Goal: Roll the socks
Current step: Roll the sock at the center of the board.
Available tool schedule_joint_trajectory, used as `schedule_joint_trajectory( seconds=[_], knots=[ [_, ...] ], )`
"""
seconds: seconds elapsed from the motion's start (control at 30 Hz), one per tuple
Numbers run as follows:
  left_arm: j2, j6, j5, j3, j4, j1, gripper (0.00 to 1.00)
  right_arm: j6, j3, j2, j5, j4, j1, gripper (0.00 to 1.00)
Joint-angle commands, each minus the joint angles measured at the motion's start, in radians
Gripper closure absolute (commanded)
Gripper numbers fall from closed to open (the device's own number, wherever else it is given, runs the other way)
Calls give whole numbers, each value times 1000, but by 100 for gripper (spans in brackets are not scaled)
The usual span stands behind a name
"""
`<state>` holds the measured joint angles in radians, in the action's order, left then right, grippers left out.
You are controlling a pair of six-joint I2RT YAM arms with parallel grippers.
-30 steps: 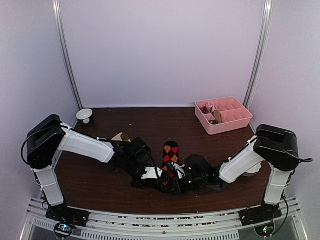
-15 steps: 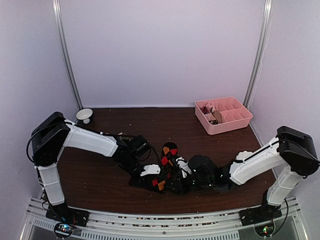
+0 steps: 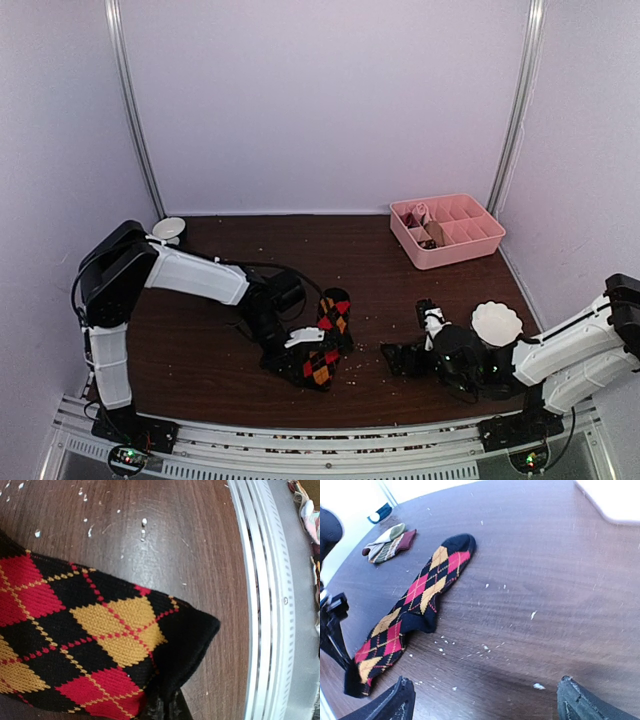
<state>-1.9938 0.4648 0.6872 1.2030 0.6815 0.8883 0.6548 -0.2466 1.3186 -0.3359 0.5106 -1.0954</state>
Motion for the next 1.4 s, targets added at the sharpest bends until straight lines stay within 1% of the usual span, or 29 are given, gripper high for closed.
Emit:
schedule_joint_trajectory(
  seconds=[0.0,0.03,0.07,0.1,0.2,0.27,0.4,0.5,0.6,0.83,0.87,0.97,1.03,1.2,1.37],
  knots=[
    [-76,-53,-28,57,69,0,100,-285,-7,-29,-283,115,-167,0],
    [-101,-65,-25,78,90,0,100,-331,-46,-23,-393,30,-206,1],
    [-123,-71,-23,102,116,0,100,-366,-83,-14,-449,-54,-223,0],
    [-147,-77,-22,123,138,0,100,-402,-101,-7,-454,-74,-237,0],
    [-192,-81,-21,165,186,-1,100,-522,-92,2,-385,-29,-278,0],
    [-209,-88,-15,180,202,-2,100,-589,-100,28,-324,-14,-314,8],
    [-239,-110,4,207,229,-2,100,-646,-192,134,-227,-117,-405,22],
    [-260,-118,7,225,249,-2,100,-676,-246,225,-175,-112,-447,29],
    [-270,-113,0,230,259,-2,100,-714,-295,289,-145,-59,-441,33],
    [-273,-99,-19,234,259,-2,100,-754,-417,417,34,-37,-357,45],
    [-272,-96,-21,234,259,-2,100,-749,-425,427,68,-34,-346,47],
    [-268,-89,-18,237,259,-2,100,-728,-431,446,119,-31,-313,60],
    [-267,-85,-16,239,259,-2,100,-712,-427,455,131,-26,-297,68],
    [-267,-70,-16,239,259,-2,100,-670,-419,458,155,-19,-278,81],
    [-252,-60,-18,225,236,-2,100,-632,-412,471,170,-7,-271,90]
  ],
)
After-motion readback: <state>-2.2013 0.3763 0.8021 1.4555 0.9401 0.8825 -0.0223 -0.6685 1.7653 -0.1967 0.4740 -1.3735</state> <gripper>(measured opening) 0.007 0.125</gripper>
